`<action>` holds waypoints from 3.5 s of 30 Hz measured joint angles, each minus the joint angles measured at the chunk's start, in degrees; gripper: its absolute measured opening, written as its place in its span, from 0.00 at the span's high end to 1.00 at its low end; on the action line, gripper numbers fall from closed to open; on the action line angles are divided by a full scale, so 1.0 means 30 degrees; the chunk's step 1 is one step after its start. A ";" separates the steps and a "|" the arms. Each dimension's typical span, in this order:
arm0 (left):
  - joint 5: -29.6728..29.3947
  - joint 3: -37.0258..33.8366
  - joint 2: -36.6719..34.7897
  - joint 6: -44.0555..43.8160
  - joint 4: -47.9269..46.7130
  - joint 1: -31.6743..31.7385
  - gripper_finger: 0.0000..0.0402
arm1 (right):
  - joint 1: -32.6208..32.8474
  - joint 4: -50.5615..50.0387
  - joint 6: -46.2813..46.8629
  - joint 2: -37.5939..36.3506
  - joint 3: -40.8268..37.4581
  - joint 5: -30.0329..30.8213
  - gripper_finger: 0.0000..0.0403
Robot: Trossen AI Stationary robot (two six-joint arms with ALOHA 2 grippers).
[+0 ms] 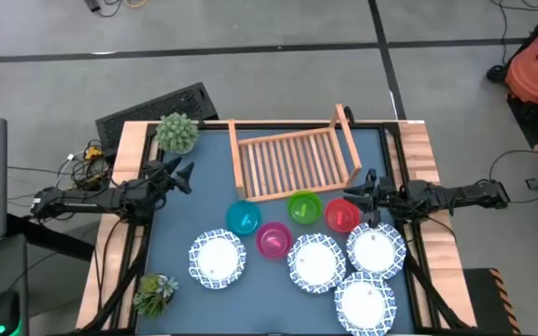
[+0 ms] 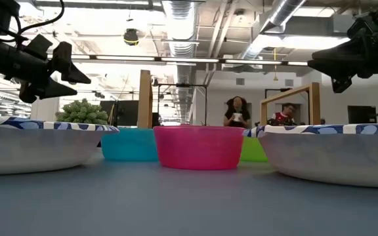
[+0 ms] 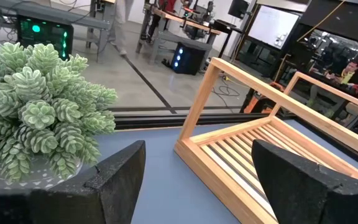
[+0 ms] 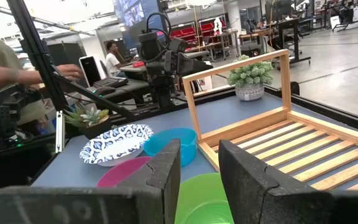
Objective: Place and stack bowls onto a shelf
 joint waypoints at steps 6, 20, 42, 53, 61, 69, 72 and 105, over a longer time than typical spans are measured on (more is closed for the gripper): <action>0.0004 0.0007 0.0004 0.0000 -0.0001 0.0004 0.30 | 0.0007 0.0005 0.0001 -0.0005 0.0001 0.0000 0.67; 0.0001 0.0000 0.0007 0.0007 0.0002 0.0007 0.30 | 0.0004 0.0007 0.0001 -0.0004 -0.0002 0.0000 0.67; 0.0277 0.0000 0.0007 -0.0434 0.0016 0.0007 0.30 | 0.0007 0.0005 0.0000 -0.0002 -0.0001 0.0000 0.67; 0.0649 0.0005 0.0000 -0.0072 0.0070 0.0007 0.30 | -0.0146 0.0149 -0.0013 -0.0019 -0.0001 0.0936 0.67; 0.0621 0.0005 0.0007 -0.1896 0.0068 0.0007 0.30 | -0.0467 0.0109 -0.2678 -0.0029 0.0002 0.1314 0.67; 0.0591 0.0003 0.0000 -0.5215 0.0061 0.0007 0.30 | -0.0466 0.0053 -0.6491 -0.0029 0.0002 0.1205 0.67; 0.0612 0.0002 0.0000 -0.6359 0.0061 0.0007 0.30 | -0.0466 0.0044 -0.6517 -0.0029 0.0002 0.1195 0.67; 0.7606 -0.0015 -0.0007 -0.8309 1.0153 -0.0007 0.30 | -0.0444 1.1439 0.4595 -0.0029 0.0002 0.0903 0.67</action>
